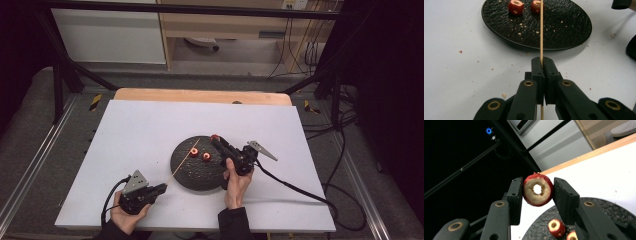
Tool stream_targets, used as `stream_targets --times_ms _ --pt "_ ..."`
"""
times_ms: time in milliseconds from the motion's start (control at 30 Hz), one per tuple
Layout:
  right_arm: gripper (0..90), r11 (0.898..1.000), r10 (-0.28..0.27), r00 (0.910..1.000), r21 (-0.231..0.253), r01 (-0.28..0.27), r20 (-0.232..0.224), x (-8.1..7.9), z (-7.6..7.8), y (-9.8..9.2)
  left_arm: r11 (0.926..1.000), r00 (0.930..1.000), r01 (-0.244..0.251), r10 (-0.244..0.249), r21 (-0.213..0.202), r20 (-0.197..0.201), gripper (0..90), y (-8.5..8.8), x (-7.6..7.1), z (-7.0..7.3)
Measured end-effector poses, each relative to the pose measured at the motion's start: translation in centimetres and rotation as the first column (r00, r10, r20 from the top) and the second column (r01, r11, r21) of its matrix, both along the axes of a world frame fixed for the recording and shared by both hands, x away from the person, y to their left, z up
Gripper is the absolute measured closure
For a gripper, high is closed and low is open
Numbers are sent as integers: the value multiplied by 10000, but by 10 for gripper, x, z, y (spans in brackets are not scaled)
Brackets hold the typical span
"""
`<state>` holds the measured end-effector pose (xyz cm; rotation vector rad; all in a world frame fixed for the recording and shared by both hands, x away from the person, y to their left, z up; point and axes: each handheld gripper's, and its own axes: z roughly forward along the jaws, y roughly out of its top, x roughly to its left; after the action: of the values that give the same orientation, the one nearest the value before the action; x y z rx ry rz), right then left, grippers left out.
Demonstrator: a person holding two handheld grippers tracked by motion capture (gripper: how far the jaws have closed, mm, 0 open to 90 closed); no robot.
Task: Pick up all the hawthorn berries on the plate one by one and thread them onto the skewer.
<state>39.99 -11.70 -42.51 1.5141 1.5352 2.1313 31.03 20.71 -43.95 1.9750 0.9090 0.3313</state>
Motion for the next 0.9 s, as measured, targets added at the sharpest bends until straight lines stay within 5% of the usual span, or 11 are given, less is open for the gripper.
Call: stream_targets --times_ms 900 --pt "609 9849 -308 9995 1704 321 -107 20 -5 15 9991 9996 -139 130 -399 -239 879 -19 3 -4"
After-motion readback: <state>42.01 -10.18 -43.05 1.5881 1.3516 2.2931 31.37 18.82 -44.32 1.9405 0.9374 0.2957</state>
